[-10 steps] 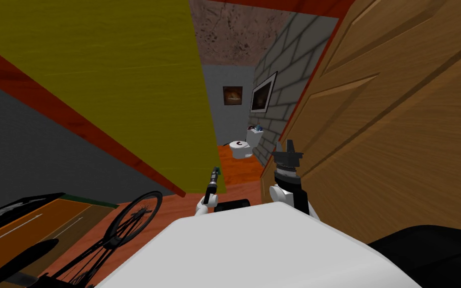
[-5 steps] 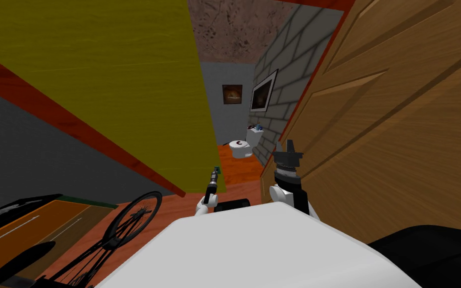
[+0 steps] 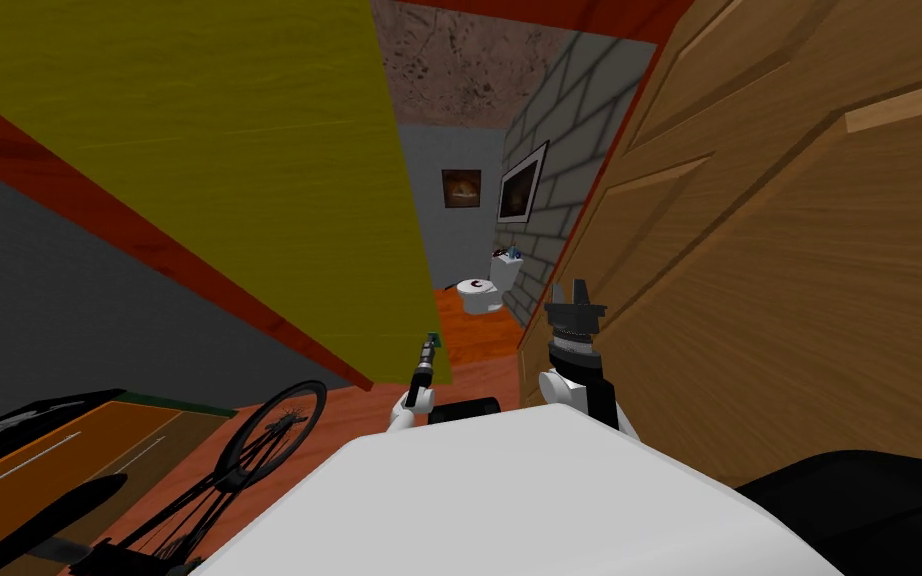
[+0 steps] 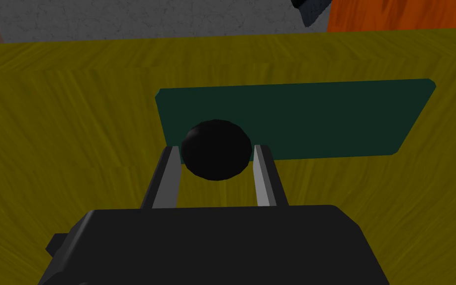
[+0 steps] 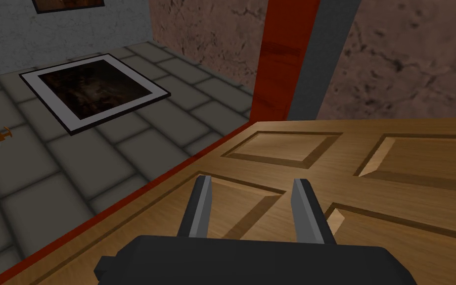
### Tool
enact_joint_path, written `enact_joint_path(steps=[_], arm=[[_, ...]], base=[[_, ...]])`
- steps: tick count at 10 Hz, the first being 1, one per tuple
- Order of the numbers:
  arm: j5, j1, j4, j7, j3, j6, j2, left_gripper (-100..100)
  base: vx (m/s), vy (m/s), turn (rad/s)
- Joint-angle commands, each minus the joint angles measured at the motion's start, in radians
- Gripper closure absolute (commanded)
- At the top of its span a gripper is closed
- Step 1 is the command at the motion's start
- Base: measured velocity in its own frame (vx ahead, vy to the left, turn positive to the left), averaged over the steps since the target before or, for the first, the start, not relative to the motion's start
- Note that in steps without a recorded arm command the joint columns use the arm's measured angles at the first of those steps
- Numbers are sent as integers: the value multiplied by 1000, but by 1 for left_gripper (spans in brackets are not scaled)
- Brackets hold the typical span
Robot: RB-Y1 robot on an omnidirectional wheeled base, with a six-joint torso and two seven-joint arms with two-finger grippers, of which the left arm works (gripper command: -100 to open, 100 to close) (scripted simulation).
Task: Pull the door open
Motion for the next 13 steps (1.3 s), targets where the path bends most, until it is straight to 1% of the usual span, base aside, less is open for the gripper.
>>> enact_joint_path(steps=[1,5,9,13], arm=[[-1,7,6,7,0,3,15,100],[-5,6,10,36,-10,-5,51,100],[-8,0,13,100,-32,-25,102,100],[-17,-4,26,165,-53,-36,148,100]], base=[[-187,36,-40],[-191,21,-43],[-181,41,-62],[-49,39,-111]])
